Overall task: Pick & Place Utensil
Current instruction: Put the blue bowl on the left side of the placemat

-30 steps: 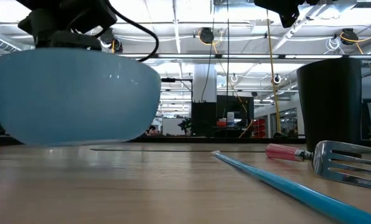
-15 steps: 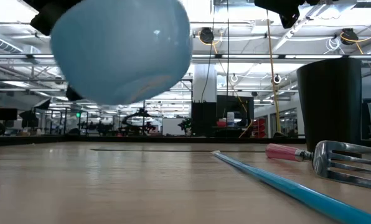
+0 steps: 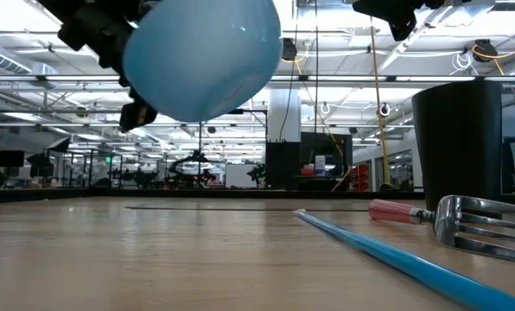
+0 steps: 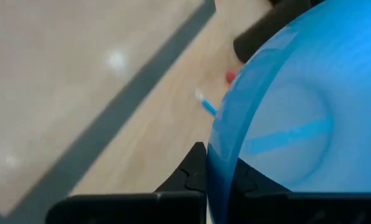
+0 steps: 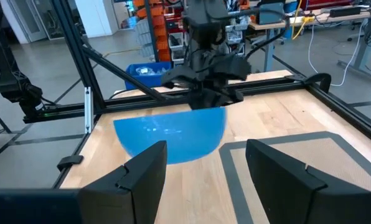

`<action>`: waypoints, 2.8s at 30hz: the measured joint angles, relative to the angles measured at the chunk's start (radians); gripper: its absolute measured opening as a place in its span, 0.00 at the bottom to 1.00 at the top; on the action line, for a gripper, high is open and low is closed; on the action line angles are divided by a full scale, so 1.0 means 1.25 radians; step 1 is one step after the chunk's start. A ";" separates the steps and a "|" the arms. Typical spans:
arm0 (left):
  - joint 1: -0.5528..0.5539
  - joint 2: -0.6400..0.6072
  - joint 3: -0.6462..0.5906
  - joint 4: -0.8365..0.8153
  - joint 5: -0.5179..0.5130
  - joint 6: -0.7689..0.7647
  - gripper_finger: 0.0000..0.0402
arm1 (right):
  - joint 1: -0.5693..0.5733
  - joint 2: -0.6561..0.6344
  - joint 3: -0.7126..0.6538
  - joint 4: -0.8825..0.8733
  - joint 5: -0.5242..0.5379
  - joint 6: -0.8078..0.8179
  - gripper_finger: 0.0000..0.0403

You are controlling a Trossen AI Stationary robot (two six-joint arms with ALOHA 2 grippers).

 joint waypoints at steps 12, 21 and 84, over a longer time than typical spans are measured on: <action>0.152 0.000 0.000 0.067 0.001 0.070 0.04 | 0.000 0.000 0.000 0.000 0.000 0.006 0.53; 0.260 0.000 0.000 0.089 0.002 0.112 0.02 | 0.000 0.000 0.000 0.000 0.020 0.006 0.53; 0.408 0.260 0.367 -0.308 -0.077 0.210 0.03 | 0.000 0.000 0.000 0.000 0.061 0.015 0.53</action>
